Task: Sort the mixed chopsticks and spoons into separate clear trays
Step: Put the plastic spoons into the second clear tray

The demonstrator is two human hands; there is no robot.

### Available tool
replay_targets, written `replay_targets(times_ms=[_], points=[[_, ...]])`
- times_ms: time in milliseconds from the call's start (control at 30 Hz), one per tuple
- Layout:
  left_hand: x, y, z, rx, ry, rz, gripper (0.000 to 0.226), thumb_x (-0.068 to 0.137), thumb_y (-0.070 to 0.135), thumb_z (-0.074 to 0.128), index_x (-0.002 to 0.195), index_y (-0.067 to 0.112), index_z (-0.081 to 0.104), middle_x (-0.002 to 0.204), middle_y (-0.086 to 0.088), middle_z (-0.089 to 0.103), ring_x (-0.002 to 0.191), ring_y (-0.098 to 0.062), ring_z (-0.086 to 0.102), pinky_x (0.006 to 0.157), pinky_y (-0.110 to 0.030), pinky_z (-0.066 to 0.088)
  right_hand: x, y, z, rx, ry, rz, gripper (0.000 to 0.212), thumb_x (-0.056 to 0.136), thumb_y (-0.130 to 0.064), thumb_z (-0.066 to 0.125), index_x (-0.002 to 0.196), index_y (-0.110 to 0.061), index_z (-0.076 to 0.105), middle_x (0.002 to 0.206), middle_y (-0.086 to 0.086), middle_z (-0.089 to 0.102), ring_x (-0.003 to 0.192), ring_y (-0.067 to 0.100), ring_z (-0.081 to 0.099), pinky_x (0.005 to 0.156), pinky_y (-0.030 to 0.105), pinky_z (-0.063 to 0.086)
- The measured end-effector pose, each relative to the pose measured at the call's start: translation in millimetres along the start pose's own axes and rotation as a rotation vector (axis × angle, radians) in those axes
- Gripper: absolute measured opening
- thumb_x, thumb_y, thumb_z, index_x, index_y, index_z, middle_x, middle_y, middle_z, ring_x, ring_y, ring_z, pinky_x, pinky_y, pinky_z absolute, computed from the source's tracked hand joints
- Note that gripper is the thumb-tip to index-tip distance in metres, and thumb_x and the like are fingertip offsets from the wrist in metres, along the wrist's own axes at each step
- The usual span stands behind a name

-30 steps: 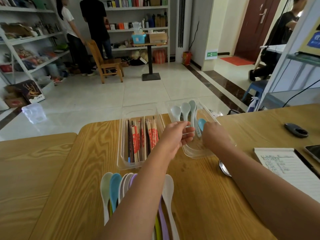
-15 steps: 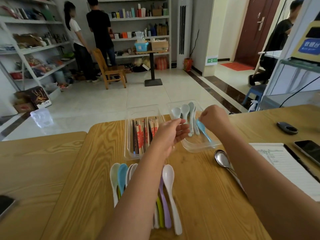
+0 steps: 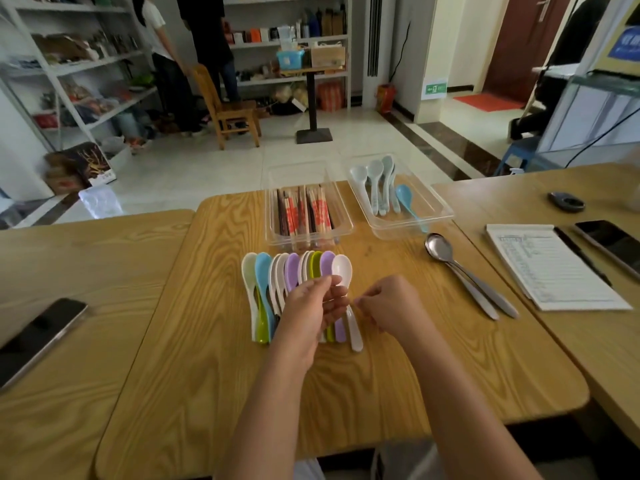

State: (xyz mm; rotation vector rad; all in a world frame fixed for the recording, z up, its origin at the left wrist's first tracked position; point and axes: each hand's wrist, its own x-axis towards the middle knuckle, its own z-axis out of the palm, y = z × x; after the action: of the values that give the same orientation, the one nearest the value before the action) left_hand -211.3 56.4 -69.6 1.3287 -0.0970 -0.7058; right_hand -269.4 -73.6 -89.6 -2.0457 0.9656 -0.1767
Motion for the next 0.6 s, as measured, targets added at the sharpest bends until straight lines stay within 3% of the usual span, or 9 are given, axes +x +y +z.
replay_targets(times_ms=[267, 467, 600], points=[[-6, 5, -7, -0.013, 0.016, 0.030, 0.025, 0.102, 0.020, 0.049, 0.103, 0.006, 0.070, 0.086, -0.009, 0.073, 0.081, -0.019, 0.069, 0.078, -0.030, 0.057, 5, -7, 14, -0.116, -0.007, 0.015, 0.023, 0.084, -0.031, 0.072, 0.084, -0.007, 0.070, 0.075, 0.008, 0.069, 0.071, 0.025, 0.068, 0.063, 0.034, 0.056], [-8, 12, -11, -0.037, 0.017, 0.057, 0.025, 0.103, 0.018, 0.048, 0.096, 0.007, 0.070, 0.078, -0.006, 0.072, 0.072, -0.015, 0.069, 0.067, -0.024, 0.057, 4, -15, 22, -0.212, 0.007, 0.028, 0.021, 0.085, -0.029, 0.067, 0.093, -0.010, 0.067, 0.081, 0.004, 0.067, 0.075, 0.021, 0.065, 0.050, 0.024, 0.040], [-7, 12, -11, -0.028, 0.019, 0.051, 0.025, 0.103, 0.019, 0.048, 0.098, 0.007, 0.069, 0.079, -0.006, 0.072, 0.075, -0.016, 0.070, 0.071, -0.025, 0.058, -4, -25, 18, -0.283, 0.026, 0.009, 0.019, 0.090, -0.026, 0.060, 0.085, -0.011, 0.050, 0.070, -0.001, 0.048, 0.071, 0.021, 0.054, 0.048, 0.025, 0.033]])
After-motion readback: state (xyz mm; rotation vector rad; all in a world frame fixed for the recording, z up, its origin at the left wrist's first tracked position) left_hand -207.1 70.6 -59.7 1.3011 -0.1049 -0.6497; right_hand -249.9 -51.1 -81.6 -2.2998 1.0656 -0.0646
